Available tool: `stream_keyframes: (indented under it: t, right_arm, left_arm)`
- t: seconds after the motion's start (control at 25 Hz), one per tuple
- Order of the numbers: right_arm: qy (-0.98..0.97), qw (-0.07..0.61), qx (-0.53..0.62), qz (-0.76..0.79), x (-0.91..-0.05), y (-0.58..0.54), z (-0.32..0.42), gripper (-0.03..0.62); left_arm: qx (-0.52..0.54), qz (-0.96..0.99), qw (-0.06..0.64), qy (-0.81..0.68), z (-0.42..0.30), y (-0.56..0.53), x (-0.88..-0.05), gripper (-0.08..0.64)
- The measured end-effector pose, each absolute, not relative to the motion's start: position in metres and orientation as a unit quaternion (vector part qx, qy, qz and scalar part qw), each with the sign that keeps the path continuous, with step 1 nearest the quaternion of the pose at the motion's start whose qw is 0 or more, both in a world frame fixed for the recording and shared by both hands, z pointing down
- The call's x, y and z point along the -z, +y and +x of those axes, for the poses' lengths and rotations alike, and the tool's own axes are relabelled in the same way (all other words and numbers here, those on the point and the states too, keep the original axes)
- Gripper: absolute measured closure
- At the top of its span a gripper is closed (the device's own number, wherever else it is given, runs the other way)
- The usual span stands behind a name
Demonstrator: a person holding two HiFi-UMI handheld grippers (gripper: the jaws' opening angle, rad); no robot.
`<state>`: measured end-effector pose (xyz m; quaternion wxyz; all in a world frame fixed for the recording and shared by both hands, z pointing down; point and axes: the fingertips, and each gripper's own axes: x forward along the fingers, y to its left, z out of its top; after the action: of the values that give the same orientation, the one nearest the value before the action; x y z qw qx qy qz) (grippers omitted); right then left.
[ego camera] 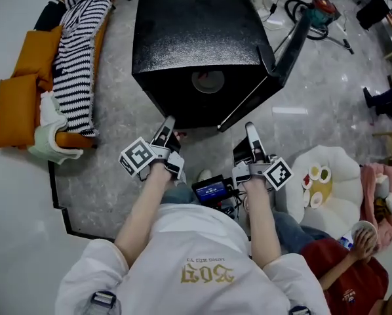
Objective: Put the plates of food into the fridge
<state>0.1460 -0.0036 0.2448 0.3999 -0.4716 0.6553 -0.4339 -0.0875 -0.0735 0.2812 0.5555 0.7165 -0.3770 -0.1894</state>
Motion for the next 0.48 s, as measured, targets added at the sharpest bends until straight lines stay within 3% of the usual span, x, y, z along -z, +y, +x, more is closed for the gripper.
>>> stream_keyframes:
  t: [0.48]
  right_arm:
    - [0.73, 0.334, 0.355, -0.479, -0.181, 0.005, 0.12, 0.583]
  left_arm:
    - [0.157, 0.79, 0.46, -0.374, -0.096, -0.066, -0.223, 0.554]
